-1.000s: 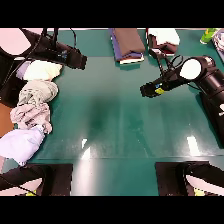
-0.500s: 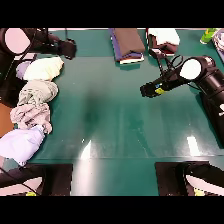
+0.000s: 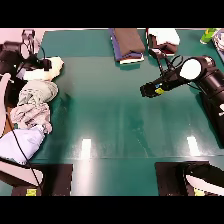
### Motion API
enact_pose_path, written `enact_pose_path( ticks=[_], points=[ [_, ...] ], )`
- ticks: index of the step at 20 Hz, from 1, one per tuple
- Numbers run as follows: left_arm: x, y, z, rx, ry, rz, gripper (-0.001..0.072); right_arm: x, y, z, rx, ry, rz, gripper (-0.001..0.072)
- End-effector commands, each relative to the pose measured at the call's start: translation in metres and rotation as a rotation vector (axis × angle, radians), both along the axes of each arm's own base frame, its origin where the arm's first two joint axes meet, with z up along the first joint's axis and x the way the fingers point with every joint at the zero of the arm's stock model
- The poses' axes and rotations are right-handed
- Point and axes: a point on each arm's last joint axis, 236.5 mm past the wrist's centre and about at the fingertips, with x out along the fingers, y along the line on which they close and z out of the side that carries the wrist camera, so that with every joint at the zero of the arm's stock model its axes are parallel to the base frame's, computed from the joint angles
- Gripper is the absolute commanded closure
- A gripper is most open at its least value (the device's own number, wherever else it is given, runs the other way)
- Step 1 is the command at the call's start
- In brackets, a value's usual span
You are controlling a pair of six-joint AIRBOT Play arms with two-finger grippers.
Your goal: Fold the shirts.
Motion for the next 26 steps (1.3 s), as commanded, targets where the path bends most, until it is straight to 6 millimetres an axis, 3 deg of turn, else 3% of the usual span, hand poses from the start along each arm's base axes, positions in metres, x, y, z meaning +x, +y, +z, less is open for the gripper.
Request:
enact_pose_path(
  ticks=[1,5,6,8,9,10,12,14,15,16,18,19,20,22,23,26],
  points=[
    [0.018,0.035,-0.055,0.000,0.011,0.044,0.0128,0.000,0.001,0.000,0.000,0.001,0.000,0.0687],
    [0.032,0.032,-0.067,-0.018,-0.028,0.031,0.0131,0.004,0.002,0.002,0.008,-0.016,-0.003,0.0687],
    [0.033,0.032,-0.066,-0.018,-0.029,0.032,0.0188,0.005,0.002,0.002,0.010,-0.022,-0.004,0.0687],
    [0.030,0.033,-0.056,-0.017,-0.012,0.041,0.0590,0.007,0.003,0.005,0.015,-0.034,-0.006,0.0687],
    [0.030,0.034,-0.044,-0.015,-0.015,0.046,0.0680,0.009,0.003,0.009,0.017,-0.041,-0.005,0.0688],
    [0.031,0.035,-0.028,-0.014,-0.027,0.052,0.0681,0.012,0.005,0.018,0.025,-0.062,-0.006,0.0688],
    [0.037,0.037,0.034,-0.008,-0.124,0.059,0.0681,0.024,0.007,0.051,0.051,-0.134,-0.006,0.0688],
    [0.033,0.031,0.138,0.009,-0.315,0.045,0.0681,0.034,0.005,0.096,0.080,-0.220,-0.012,0.0688],
    [0.020,0.022,0.200,0.035,-0.422,0.009,0.0681,0.038,0.002,0.120,0.095,-0.264,-0.019,0.0688],
    [-0.002,0.007,0.261,0.068,-0.519,-0.040,0.0682,0.041,-0.002,0.146,0.110,-0.315,-0.030,0.0688],
    [-0.057,-0.025,0.356,0.097,-0.688,-0.118,0.0682,0.045,-0.015,0.194,0.138,-0.413,-0.057,0.0688],
    [-0.089,-0.044,0.391,0.086,-0.757,-0.155,0.0682,0.047,-0.022,0.215,0.151,-0.462,-0.073,0.0688],
    [-0.117,-0.062,0.414,0.074,-0.800,-0.199,0.0682,0.047,-0.031,0.235,0.162,-0.511,-0.094,0.0688],
    [-0.161,-0.105,0.436,0.045,-0.831,-0.326,0.0682,0.045,-0.050,0.268,0.174,-0.589,-0.135,0.0688],
    [-0.174,-0.129,0.433,0.013,-0.810,-0.390,0.0682,0.043,-0.061,0.282,0.176,-0.624,-0.159,0.0688],
    [-0.191,-0.211,0.387,-0.067,-0.660,-0.600,0.0682,0.035,-0.085,0.308,0.177,-0.692,-0.211,0.0688]
  ],
)
